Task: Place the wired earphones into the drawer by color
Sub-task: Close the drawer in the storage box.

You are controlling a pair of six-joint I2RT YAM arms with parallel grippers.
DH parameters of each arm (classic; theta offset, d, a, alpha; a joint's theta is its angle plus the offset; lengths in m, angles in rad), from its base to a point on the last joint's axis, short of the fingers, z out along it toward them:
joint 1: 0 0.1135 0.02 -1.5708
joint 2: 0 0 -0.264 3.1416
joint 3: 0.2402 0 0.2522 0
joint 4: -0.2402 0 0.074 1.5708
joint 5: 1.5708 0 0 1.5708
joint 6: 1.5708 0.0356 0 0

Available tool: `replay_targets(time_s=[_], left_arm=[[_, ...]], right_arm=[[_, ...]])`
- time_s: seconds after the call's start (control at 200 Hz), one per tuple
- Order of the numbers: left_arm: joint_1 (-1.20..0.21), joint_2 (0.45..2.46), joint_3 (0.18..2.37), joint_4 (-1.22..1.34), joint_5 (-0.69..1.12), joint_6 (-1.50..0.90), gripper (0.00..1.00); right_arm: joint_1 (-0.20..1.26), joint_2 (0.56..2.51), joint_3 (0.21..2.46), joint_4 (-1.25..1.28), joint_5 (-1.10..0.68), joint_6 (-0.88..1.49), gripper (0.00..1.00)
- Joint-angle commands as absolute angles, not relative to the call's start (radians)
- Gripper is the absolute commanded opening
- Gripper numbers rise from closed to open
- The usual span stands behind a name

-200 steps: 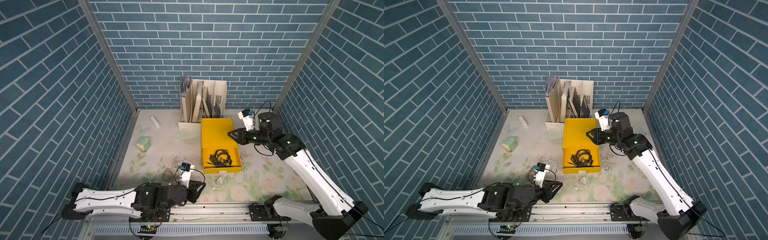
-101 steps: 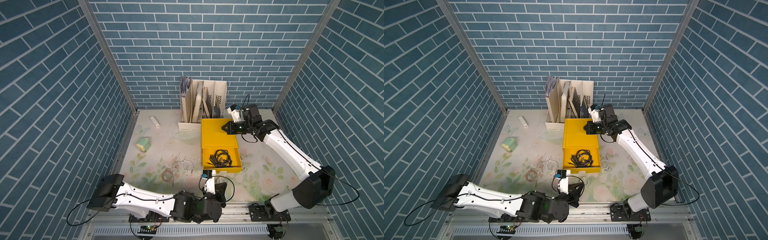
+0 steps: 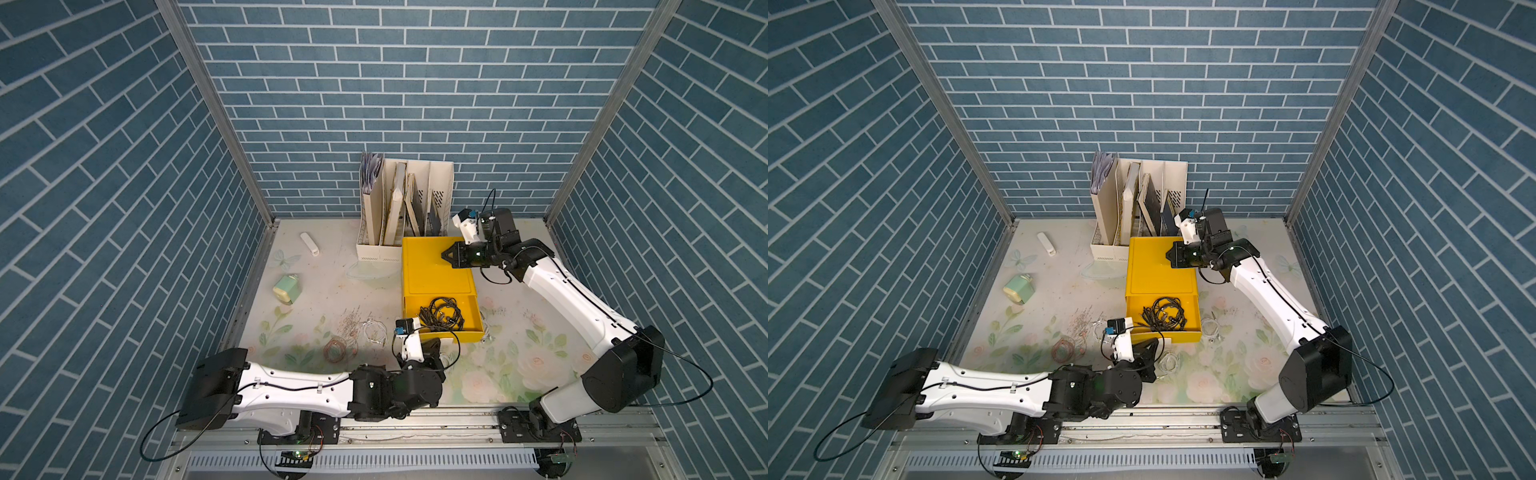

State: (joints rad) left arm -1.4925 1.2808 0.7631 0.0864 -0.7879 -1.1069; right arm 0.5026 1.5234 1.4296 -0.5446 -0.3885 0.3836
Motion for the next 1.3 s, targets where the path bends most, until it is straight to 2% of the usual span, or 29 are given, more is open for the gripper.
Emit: replay_targets(time_s=[0.0, 0.305, 0.61, 1.08, 1.24, 1.29], left_arm=[[-1.426, 1.293, 0.754, 0.095, -0.799, -1.047, 0.0], [-1.345, 1.405, 0.811, 0.136, -0.835, -1.032, 0.0], [-1.315, 1.454, 0.819, 0.19, -0.981, -1.132, 0.0], [-1.242, 1.503, 0.798, 0.32, -0.905, -1.127, 0.04], [-1.251, 1.479, 0.768, 0.31, -0.887, -1.158, 0.04], [-1.281, 1.445, 0.741, 0.309, -0.894, -1.16, 0.07]], right_arm=[[0.498, 1.553, 1.407, -0.528, -0.387, 0.364, 0.05], [0.497, 1.579, 1.391, -0.532, -0.369, 0.365, 0.05], [0.498, 1.575, 1.377, -0.526, -0.377, 0.365, 0.05], [0.498, 1.571, 1.37, -0.518, -0.393, 0.364, 0.05], [0.498, 1.566, 1.362, -0.512, -0.406, 0.37, 0.05], [0.497, 1.561, 1.362, -0.513, -0.406, 0.37, 0.06]])
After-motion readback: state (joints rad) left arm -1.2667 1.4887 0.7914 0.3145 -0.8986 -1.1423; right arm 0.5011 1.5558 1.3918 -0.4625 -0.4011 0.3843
